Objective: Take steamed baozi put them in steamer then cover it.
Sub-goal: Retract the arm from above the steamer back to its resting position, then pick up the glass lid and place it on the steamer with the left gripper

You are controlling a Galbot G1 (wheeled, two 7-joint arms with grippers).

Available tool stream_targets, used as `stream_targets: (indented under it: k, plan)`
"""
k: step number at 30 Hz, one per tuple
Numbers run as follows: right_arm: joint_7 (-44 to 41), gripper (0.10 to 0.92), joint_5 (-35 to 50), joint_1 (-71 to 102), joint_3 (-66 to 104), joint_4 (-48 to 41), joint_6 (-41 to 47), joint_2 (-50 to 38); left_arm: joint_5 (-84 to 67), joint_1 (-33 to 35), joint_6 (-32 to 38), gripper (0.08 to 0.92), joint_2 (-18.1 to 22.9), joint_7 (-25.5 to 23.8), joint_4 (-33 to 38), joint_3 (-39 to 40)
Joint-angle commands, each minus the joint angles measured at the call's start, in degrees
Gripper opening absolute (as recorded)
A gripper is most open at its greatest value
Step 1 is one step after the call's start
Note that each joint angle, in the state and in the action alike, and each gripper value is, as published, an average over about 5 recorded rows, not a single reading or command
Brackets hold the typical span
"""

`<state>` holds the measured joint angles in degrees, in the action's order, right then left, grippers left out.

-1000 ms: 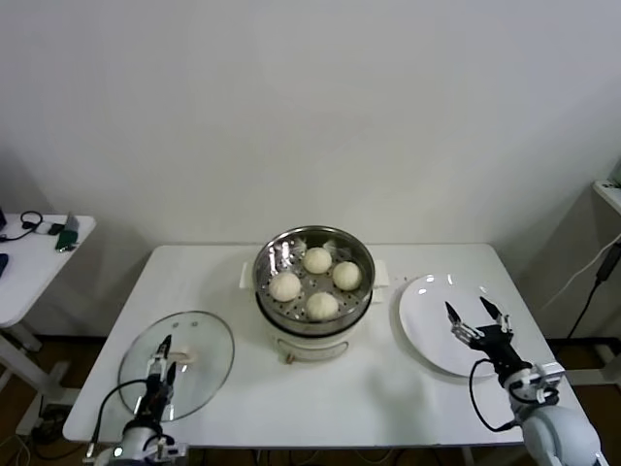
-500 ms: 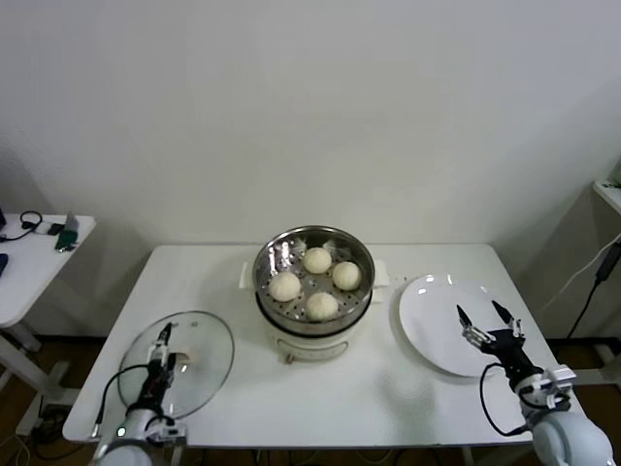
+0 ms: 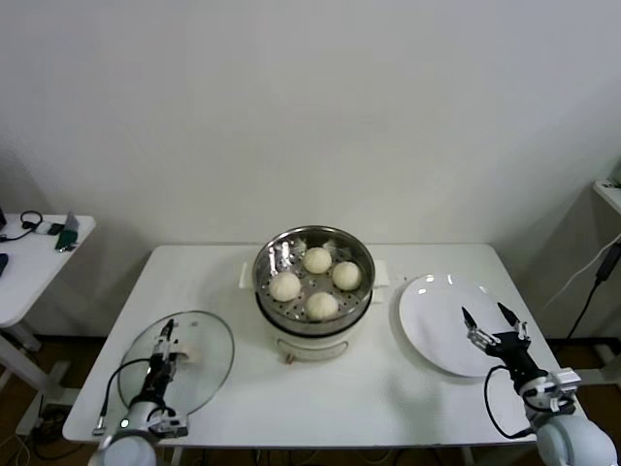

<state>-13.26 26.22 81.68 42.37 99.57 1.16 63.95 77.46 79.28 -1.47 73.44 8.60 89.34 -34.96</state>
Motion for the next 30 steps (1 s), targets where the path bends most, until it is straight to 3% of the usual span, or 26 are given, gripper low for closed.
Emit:
stream_targets:
  k: [1, 11, 18, 23, 30]
  plan:
    - [-0.23, 0.823, -0.70, -0.05, 0.33, -0.26, -0.20, 0.37, -0.99, -0.66, 0.41, 0.663, -0.14, 0.17, -1.08, 0.07]
    - [-0.33, 0.823, -1.92, -0.91, -0.39, -0.96, -0.71, 1.05, -2.16, -0.30, 0.50, 0.377, -0.07, 0.22, -0.44, 0.20]
    - [-0.22, 0.823, -2.15, -1.54, -0.76, -1.62, -0.87, 0.72, -3.95, 1.31, -1.24, 0.179, -1.25, 0.48, 3.96, 0.32]
    - [-0.15, 0.823, -2.13, -2.26, -1.13, -2.14, -0.93, 0.09, -5.37, 4.60, -5.57, 0.147, -3.25, 0.55, 11.59, 0.44]
    - [-0.05, 0.823, -2.51, -4.16, -2.15, -3.40, -1.11, -0.16, -6.91, 8.82, -19.07, 0.147, -7.39, 0.20, 25.88, 1.76]
